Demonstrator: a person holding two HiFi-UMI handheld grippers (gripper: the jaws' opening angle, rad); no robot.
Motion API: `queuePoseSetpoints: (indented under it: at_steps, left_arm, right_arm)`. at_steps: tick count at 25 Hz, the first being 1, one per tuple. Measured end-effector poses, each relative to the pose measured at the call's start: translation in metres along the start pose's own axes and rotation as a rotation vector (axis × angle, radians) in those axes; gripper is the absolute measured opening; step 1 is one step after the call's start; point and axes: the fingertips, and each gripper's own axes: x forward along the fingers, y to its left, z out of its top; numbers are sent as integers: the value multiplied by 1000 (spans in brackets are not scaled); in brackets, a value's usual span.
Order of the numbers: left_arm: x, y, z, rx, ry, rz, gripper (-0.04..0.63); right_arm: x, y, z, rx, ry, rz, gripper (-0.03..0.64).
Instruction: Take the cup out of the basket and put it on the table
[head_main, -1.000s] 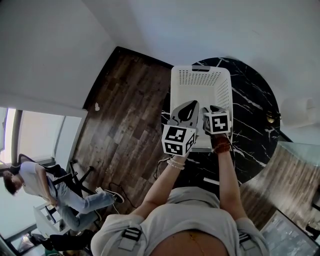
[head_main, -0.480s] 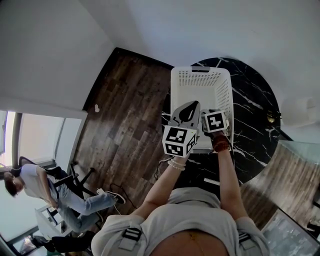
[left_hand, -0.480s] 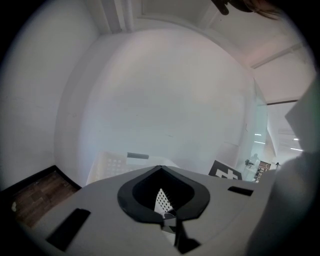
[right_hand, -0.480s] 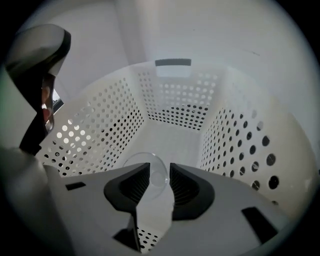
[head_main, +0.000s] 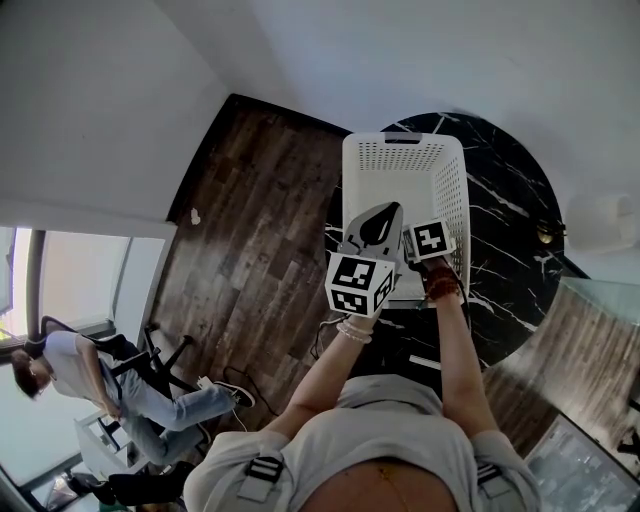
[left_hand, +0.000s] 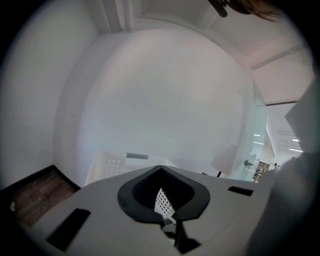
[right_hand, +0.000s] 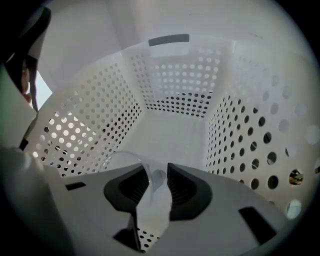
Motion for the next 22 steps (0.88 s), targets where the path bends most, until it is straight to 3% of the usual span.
queuePoseSetpoints:
  at_steps: [12,22]
  left_arm:
    - [2,1,2,1,0,0,6]
    - [-5,6,10,5,-14,23,6]
  right_arm:
    - [1,-10,-11,43,42,-72,63]
    - [4,-3,-10,32,12,-30,42]
